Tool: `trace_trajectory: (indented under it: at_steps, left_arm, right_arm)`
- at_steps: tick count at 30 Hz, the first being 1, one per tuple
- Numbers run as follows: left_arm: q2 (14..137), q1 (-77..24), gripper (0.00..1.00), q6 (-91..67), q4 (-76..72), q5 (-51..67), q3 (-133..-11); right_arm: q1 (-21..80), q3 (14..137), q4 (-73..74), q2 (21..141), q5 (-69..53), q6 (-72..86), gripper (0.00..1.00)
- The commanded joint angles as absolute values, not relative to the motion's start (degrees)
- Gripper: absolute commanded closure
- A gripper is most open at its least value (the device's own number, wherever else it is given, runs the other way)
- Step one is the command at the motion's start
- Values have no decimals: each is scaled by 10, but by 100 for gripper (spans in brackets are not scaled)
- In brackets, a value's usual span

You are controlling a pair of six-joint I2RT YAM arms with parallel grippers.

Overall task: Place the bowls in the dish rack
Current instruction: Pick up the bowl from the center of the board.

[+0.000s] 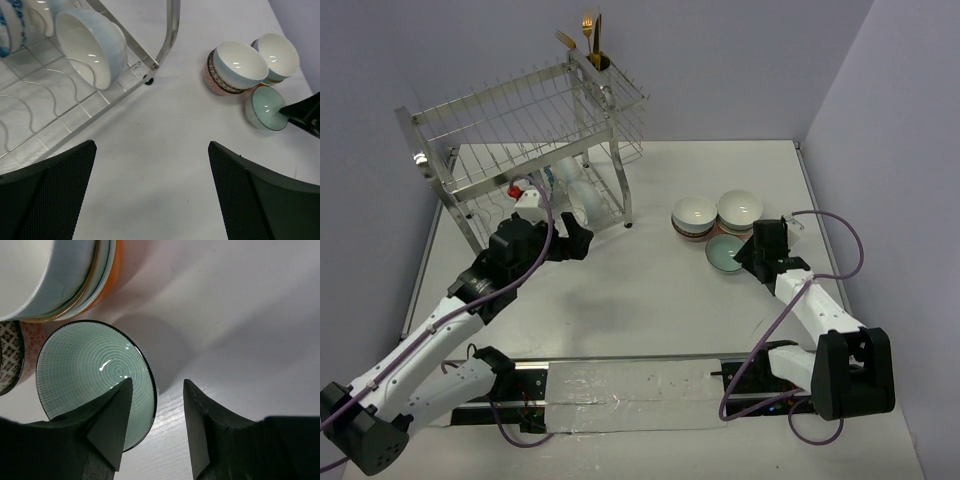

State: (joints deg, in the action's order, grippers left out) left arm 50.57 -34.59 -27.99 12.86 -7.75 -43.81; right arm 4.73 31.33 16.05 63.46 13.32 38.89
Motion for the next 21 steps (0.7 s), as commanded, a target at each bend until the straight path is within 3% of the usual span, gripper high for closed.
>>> trace_trajectory:
  at_steps: [1, 9, 12, 13, 21]
  left_arm:
    - [479, -348, 1, -221, 200, -127, -466]
    - [432, -348, 1, -150, 171, -106, -429]
    - [432, -348, 1, -122, 175, -77, -432]
    - [432, -348, 1, -115, 178, -55, -433]
    - [466, -366, 1, -77, 184, 31, -450]
  right_arm:
    - [43, 314, 131, 649, 123, 400, 48]
    - [44, 309, 127, 648, 128, 397, 73]
    - [45, 304, 123, 636, 114, 388, 88]
    - [47, 302, 122, 631, 111, 385, 98]
    - [136, 308, 141, 570, 111, 355, 100]
